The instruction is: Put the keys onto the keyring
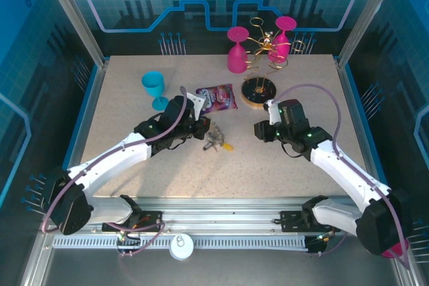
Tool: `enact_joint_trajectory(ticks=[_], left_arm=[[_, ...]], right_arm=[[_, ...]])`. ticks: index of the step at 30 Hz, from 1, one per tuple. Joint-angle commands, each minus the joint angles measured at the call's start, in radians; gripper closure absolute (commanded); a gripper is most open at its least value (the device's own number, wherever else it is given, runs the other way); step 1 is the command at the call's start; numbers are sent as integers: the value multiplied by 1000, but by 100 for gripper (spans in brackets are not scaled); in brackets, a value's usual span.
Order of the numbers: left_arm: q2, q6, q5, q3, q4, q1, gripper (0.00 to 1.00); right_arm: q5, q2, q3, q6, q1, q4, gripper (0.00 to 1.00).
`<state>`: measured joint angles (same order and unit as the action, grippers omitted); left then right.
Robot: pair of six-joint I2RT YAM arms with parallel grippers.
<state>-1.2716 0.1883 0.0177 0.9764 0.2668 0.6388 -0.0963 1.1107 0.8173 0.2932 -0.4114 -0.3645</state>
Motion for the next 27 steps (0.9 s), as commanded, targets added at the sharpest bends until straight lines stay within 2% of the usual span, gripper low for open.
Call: enact_joint_trajectory(ticks=[1, 8, 14, 17, 20, 24, 27], left_arm=[[55, -334, -82, -22, -43, 5, 100], [86, -673, -222, -41, -38, -9, 100], [119, -882, -452, -123, -120, -53, 100], [138, -914, -541, -163, -180, -77, 100], [149, -962, -613, -201, -231, -93, 100], [160, -1008, -681, -273, -360, -94, 100], [159, -1007, -693, -293, -419, -95, 100]], right_arm=[[-78, -34, 25, -75, 22, 41, 71], [-216, -71, -12, -202, 24, 140, 74], [-359, -81, -86, -319, 1, 296, 73], [-433, -89, -138, -374, -23, 406, 72], [-533, -95, -208, -498, -64, 526, 71], [-533, -89, -249, -650, -134, 591, 70], [-522, -63, -248, -700, -164, 603, 72]])
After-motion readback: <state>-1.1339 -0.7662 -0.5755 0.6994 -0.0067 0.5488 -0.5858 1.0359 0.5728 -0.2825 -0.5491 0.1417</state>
